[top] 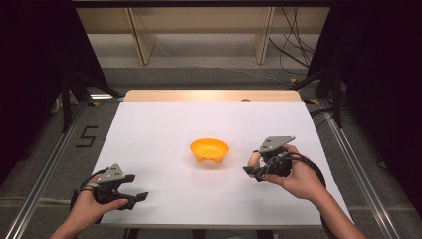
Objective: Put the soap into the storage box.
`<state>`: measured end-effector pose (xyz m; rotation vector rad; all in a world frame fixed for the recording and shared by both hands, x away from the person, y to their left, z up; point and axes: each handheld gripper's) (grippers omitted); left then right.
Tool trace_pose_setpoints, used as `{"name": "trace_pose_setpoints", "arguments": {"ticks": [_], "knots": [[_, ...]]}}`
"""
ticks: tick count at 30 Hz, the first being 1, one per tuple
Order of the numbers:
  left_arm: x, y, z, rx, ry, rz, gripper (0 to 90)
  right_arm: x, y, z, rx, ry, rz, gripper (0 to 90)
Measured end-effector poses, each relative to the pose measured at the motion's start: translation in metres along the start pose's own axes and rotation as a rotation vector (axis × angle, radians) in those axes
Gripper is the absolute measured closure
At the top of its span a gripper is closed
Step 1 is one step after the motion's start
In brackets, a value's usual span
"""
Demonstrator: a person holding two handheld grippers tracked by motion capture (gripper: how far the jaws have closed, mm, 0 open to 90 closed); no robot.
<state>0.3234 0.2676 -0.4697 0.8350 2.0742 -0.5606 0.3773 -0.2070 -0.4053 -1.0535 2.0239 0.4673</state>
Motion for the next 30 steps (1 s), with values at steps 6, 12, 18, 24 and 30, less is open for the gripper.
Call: {"name": "trace_pose_setpoints", "arguments": {"ticks": [6,12,18,24,30], "knots": [[0.0002,-0.001,0.0006,0.002,-0.011,-0.014,17.2,-0.0008,-0.0004,-0.0002,0.006,-0.024,0.006,33.8],[-0.0001,0.0,-0.0002,-0.002,0.001,0.002,17.2,-0.0041,0.0028,0.0019,0.015,-0.1,0.001,33.8],[0.0001,-0.0009,0.0006,0.005,-0.016,-0.014,17.2,-0.0036,0.0037,0.0042,0.025,-0.108,0.022,33.8],[-0.0002,-0.0002,-0.0002,0.001,-0.003,0.0,17.2,-0.004,0.0049,0.0055,0.041,-0.135,0.026,33.8],[0.0001,-0.001,0.0006,0.004,-0.014,-0.014,17.2,-0.0046,0.0055,0.0067,0.056,-0.156,0.037,33.8]]}}
Point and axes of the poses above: each handheld gripper's, and its own axes: z roughly forward along the jaws, x roughly out of its underside, y roughly to its left, and after that the axes turned 6 degrees about -y, right-handed
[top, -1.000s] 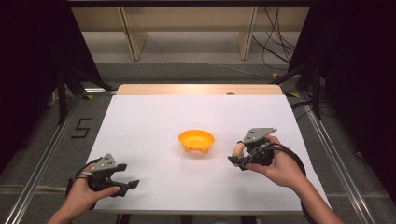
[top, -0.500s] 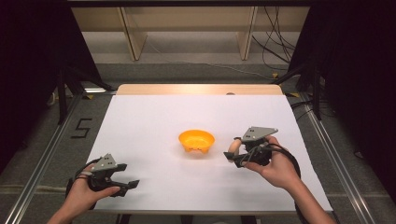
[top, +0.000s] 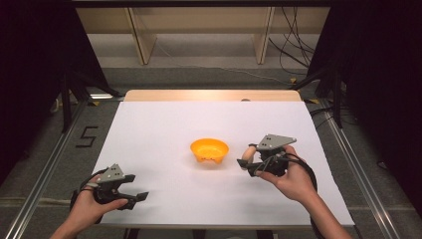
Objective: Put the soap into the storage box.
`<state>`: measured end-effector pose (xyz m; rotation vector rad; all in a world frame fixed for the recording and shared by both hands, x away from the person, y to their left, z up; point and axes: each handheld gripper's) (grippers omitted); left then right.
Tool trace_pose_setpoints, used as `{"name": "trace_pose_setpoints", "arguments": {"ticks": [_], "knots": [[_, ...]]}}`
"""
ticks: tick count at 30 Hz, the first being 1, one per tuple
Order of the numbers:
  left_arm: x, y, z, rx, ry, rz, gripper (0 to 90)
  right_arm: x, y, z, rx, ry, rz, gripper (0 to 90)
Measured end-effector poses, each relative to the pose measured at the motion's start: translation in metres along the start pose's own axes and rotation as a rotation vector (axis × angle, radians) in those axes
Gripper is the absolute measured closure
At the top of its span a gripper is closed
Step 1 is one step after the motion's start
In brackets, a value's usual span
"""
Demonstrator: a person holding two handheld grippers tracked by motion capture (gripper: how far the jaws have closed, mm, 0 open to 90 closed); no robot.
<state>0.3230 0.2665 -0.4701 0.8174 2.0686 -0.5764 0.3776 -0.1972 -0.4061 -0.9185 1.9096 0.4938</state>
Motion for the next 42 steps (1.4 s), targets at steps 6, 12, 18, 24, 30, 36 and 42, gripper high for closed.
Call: {"name": "trace_pose_setpoints", "arguments": {"ticks": [6,12,18,24,30,36,42], "knots": [[0.0,0.0,0.0,0.0,0.0,0.0,17.2,-0.002,-0.001,0.002,0.005,-0.023,-0.006,33.8],[0.0,0.0,0.0,0.001,0.0,0.0,17.2,-0.006,-0.001,0.003,0.016,-0.027,-0.01,33.8],[0.0,0.0,0.0,-0.001,0.001,-0.004,17.2,-0.01,0.0,0.005,0.016,-0.031,-0.011,33.8],[0.0,0.001,-0.001,0.002,0.011,0.008,17.2,-0.013,-0.001,0.007,0.026,-0.056,-0.026,33.8],[0.0,0.0,0.0,0.001,-0.002,0.001,17.2,-0.018,0.0,0.011,0.024,-0.071,-0.033,33.8],[0.0,0.0,0.0,0.001,-0.003,0.001,17.2,-0.025,0.002,0.013,0.024,-0.066,-0.008,33.8],[0.0,0.0,0.0,0.002,-0.006,0.002,17.2,-0.033,0.002,0.014,0.02,-0.071,-0.023,33.8]]}}
Point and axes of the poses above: each handheld gripper's, and its own axes: z roughly forward along the jaws, x roughly out of its underside, y roughly to its left, and after that the axes turned 6 degrees about -y, right-handed
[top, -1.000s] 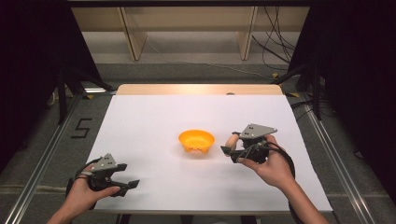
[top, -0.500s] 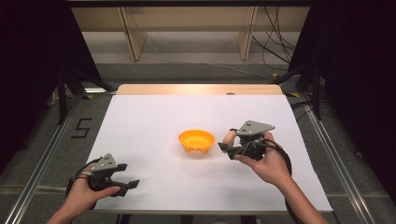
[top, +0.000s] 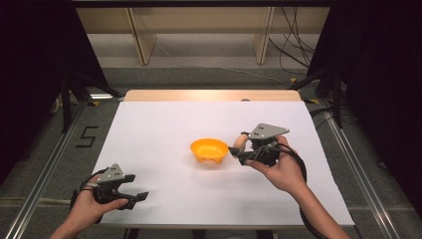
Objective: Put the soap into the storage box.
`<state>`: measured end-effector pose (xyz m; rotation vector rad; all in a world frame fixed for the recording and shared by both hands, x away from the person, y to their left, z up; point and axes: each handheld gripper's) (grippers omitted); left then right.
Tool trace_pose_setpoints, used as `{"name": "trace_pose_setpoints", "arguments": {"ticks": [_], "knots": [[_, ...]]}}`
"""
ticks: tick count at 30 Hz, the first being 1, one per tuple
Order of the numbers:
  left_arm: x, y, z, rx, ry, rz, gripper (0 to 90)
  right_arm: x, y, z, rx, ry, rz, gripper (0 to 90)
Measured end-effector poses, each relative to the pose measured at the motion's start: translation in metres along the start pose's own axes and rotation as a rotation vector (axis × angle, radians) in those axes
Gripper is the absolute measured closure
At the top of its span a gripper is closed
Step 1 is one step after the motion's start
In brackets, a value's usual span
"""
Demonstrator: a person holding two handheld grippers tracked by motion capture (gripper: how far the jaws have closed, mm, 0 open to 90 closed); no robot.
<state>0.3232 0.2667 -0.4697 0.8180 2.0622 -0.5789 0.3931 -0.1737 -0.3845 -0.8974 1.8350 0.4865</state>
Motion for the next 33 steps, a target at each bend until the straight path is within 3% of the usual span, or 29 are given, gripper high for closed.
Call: {"name": "trace_pose_setpoints", "arguments": {"ticks": [20,27,28,32,33], "knots": [[0.0,0.0,0.0,0.003,-0.002,0.002,17.3,-0.009,0.0,0.011,-0.003,-0.031,-0.028,33.8],[0.0,0.0,0.0,0.003,-0.001,0.003,17.3,-0.013,0.002,0.015,-0.014,-0.04,-0.026,33.8],[0.0,0.0,0.0,0.003,-0.003,0.003,17.2,-0.014,0.004,0.017,-0.007,-0.045,-0.007,33.8],[0.0,0.0,0.0,0.003,-0.002,0.003,17.2,-0.016,0.004,0.019,-0.016,-0.052,-0.025,33.8],[0.0,0.0,0.0,0.003,-0.002,0.003,17.2,-0.016,0.005,0.019,-0.008,-0.056,-0.006,33.8]]}}
Point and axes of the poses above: each handheld gripper's, and its own axes: z roughly forward along the jaws, x roughly out of its underside, y roughly to its left, and after that the axes turned 6 degrees about -y, right-handed
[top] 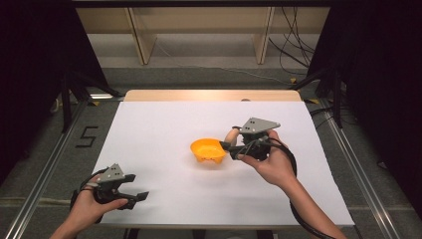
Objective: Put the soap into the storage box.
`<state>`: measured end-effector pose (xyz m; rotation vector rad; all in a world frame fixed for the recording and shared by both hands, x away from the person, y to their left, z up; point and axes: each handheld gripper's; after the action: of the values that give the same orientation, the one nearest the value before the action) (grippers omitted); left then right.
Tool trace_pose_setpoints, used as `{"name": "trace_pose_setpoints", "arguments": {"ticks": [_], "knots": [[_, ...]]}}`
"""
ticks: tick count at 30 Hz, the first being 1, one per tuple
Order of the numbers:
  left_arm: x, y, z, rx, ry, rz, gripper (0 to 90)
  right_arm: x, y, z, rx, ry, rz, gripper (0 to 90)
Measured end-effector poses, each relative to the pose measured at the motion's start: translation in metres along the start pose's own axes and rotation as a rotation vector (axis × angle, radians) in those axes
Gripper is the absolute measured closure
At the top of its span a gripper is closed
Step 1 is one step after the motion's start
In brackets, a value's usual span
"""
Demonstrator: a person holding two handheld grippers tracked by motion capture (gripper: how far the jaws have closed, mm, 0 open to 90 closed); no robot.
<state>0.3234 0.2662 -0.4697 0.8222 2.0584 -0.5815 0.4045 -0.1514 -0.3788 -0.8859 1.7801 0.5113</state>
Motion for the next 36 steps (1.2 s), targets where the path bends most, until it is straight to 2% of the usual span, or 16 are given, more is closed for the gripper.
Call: {"name": "trace_pose_setpoints", "arguments": {"ticks": [4,6,10,11,12,14,20,22,23,26,30,36], "knots": [[0.0,0.0,0.0,-0.002,0.003,0.005,17.3,-0.002,0.0,0.003,-0.016,0.006,-0.016,33.8],[0.0,0.001,0.0,-0.003,0.006,0.007,17.3,-0.002,0.0,0.004,-0.001,-0.006,-0.017,33.8],[0.0,0.0,0.0,-0.003,0.008,0.008,17.2,-0.004,0.0,0.008,-0.016,-0.006,-0.021,33.8],[0.0,0.0,-0.001,-0.004,0.008,0.008,17.3,-0.004,0.0,0.01,-0.005,-0.017,-0.028,33.8],[0.0,0.0,0.0,-0.003,0.008,0.008,17.2,-0.005,0.002,0.01,-0.014,-0.001,-0.002,33.8],[0.0,0.0,0.0,-0.002,0.006,0.006,17.3,-0.006,0.001,0.011,-0.018,-0.002,-0.021,33.8],[0.0,0.0,0.0,0.001,0.001,0.001,17.2,-0.008,0.001,0.014,-0.023,-0.002,-0.026,33.8],[0.0,0.0,0.0,0.001,0.002,0.002,17.3,-0.01,0.001,0.016,-0.007,-0.012,-0.033,33.8],[0.0,0.0,0.0,0.001,0.002,0.002,17.2,-0.01,0.002,0.016,-0.015,-0.001,-0.014,33.8],[0.0,0.0,0.0,0.001,0.0,0.001,17.3,-0.012,0.001,0.02,-0.014,-0.008,-0.044,33.8],[0.0,0.0,0.0,0.002,0.0,0.002,17.2,-0.012,0.003,0.023,-0.016,-0.007,-0.02,33.8],[-0.001,0.0,-0.001,-0.003,0.007,0.012,17.3,-0.012,0.003,0.028,-0.023,-0.018,-0.038,33.8]]}}
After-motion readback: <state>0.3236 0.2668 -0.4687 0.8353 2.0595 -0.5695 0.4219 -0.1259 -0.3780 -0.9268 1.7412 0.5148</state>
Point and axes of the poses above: each handheld gripper's, and its own axes: z roughly forward along the jaws, x roughly out of its underside, y roughly to its left, and after that the axes turned 6 degrees about -y, right-handed
